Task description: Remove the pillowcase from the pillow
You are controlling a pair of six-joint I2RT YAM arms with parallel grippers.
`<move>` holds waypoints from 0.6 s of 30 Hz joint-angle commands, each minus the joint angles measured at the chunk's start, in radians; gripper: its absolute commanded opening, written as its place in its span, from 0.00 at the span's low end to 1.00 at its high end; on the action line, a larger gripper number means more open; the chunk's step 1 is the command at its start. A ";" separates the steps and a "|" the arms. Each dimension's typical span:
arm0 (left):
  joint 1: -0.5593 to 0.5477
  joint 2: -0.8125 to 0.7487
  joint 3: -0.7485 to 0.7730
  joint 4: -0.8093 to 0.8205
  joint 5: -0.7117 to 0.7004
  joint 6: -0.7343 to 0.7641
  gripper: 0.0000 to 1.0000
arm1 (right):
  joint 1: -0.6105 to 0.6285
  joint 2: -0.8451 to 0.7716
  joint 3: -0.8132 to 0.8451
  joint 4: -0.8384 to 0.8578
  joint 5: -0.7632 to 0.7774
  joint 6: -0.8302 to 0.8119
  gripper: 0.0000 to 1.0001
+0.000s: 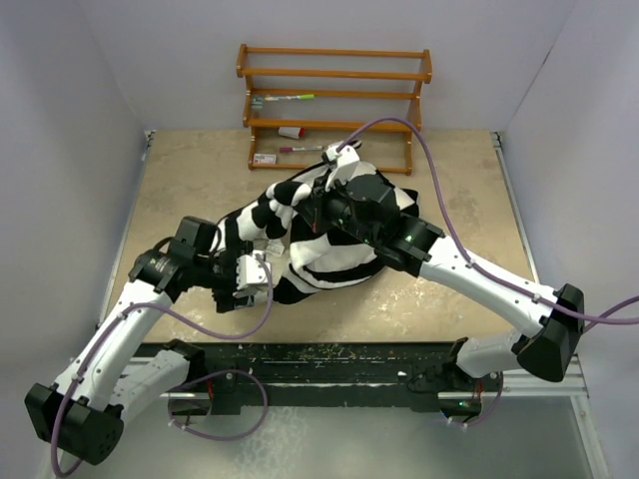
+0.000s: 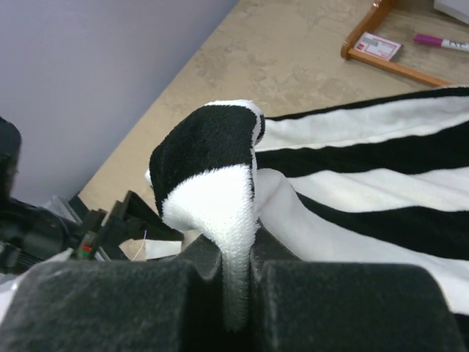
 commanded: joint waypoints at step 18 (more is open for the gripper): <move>-0.006 0.021 0.145 -0.004 -0.012 0.365 0.88 | -0.016 -0.082 0.089 0.057 -0.101 0.074 0.00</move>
